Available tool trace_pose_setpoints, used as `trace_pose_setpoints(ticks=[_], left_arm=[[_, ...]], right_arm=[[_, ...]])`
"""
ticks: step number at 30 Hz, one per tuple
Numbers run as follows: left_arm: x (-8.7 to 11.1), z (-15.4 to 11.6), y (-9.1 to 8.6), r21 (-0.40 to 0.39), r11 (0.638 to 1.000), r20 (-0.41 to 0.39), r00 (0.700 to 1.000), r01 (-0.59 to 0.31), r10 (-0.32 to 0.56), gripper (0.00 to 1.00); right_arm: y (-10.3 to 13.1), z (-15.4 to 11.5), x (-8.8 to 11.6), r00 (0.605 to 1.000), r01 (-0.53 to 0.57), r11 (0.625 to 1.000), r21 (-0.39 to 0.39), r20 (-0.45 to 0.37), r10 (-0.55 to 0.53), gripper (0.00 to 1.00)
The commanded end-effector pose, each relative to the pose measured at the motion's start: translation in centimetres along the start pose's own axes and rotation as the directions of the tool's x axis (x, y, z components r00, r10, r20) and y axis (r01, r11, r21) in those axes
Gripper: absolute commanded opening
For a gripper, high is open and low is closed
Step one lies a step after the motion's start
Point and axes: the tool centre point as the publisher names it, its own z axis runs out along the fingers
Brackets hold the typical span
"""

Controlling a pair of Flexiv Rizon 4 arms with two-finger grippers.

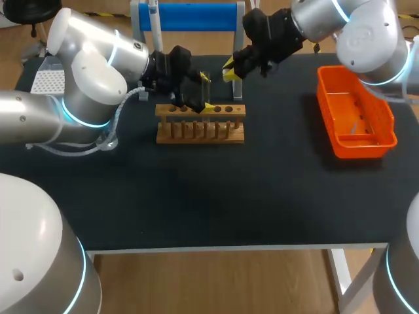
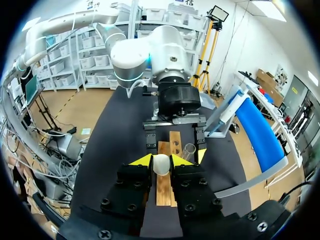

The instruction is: Invert the test tube, pick up the pipette, mount the tip to pipette, aspirate from beaker and dispense into the tube, eject the tip, return the pipette, and cap with the stopper.

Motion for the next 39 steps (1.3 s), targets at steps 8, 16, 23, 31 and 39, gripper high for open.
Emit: trace_pose_setpoints(ticks=[8,16,23,31,39], left_arm=[[-0.2,0.0,-0.1,-0.005,1.000,-0.005,1.000,0.001,-0.001,1.00],[-0.2,0.0,-0.1,-0.005,1.000,-0.005,1.000,0.001,-0.001,1.00],[-0.2,0.0,-0.1,-0.005,1.000,-0.005,1.000,0.001,-0.001,1.00],[-0.2,0.0,-0.1,-0.005,1.000,-0.005,1.000,0.001,-0.001,1.00],[-0.2,0.0,-0.1,-0.005,1.000,-0.005,1.000,0.001,-0.001,1.00]], right_arm=[[0.6,1.2,-1.0,1.000,0.000,1.000,0.002,-0.009,0.000,0.00],[1.2,2.1,-1.8,1.000,0.003,1.000,-0.001,-0.016,-0.003,0.00],[1.3,2.8,-2.7,1.000,0.003,1.000,0.001,-0.016,-0.003,0.00],[1.1,3.2,-3.5,1.000,-0.004,1.000,0.002,-0.013,0.004,0.00],[1.0,3.8,-4.0,1.000,-0.008,1.000,0.004,-0.014,0.008,0.00]])
